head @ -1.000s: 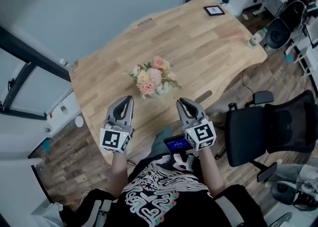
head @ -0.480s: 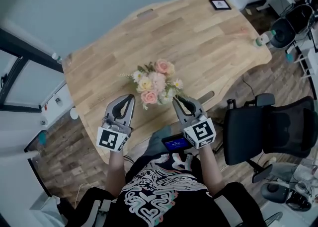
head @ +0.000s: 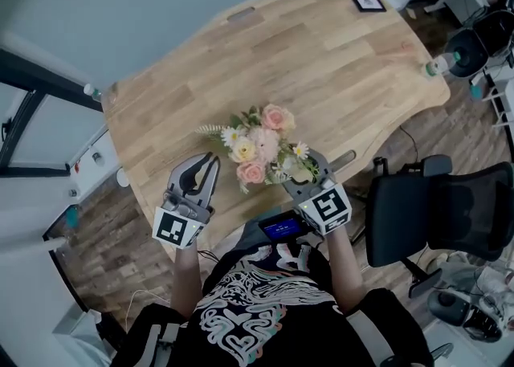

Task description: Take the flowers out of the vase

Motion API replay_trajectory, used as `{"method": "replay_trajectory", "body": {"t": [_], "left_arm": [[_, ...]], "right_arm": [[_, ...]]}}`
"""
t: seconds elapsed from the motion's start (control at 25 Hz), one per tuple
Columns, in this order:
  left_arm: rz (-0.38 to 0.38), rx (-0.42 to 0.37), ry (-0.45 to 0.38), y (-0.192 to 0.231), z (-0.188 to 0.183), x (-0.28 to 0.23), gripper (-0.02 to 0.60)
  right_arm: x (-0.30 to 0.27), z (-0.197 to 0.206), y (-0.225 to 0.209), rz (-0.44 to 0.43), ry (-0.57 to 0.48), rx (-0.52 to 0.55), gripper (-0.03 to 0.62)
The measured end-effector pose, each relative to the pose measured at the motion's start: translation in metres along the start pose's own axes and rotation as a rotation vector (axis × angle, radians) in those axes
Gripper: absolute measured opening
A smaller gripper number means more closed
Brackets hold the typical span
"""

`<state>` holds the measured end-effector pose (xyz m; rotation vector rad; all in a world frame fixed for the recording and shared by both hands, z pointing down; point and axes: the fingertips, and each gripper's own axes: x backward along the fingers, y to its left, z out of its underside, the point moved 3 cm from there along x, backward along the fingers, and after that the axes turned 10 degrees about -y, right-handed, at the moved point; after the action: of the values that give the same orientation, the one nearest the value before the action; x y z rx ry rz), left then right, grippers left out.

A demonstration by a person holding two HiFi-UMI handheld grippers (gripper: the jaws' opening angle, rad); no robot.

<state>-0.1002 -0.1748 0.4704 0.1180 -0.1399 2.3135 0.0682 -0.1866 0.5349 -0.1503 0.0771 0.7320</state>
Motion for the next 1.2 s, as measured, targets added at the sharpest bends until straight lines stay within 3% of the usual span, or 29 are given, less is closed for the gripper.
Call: {"method": "replay_trajectory", "body": {"t": [0.08, 0.32, 0.4, 0.44, 0.52, 0.92, 1.2], "left_arm": [[0.018, -0.006, 0.029, 0.002, 0.004, 0.000, 0.087], [0.156, 0.026, 0.063, -0.008, 0.012, -0.011, 0.249], [0.198, 0.055, 0.071, -0.011, 0.014, -0.018, 0.279], [0.215, 0.071, 0.069, -0.012, 0.014, -0.022, 0.336], [0.245, 0.091, 0.072, -0.014, 0.015, -0.028, 0.372], [0.306, 0.074, 0.102, -0.016, 0.017, -0.051, 0.382], [0.308, 0.070, 0.074, -0.020, 0.018, -0.063, 0.380]], "right_arm": [[-0.006, 0.000, -0.002, -0.009, 0.021, 0.022, 0.236], [-0.026, -0.003, -0.007, -0.040, -0.001, 0.063, 0.242], [-0.031, -0.001, -0.006, -0.064, 0.007, 0.076, 0.295], [-0.034, 0.001, -0.006, -0.074, 0.023, 0.089, 0.295], [-0.040, 0.005, -0.006, -0.090, 0.042, 0.112, 0.345], [-0.073, 0.011, 0.000, -0.184, 0.069, 0.147, 0.347], [-0.085, 0.011, 0.007, -0.198, 0.053, 0.203, 0.344]]}}
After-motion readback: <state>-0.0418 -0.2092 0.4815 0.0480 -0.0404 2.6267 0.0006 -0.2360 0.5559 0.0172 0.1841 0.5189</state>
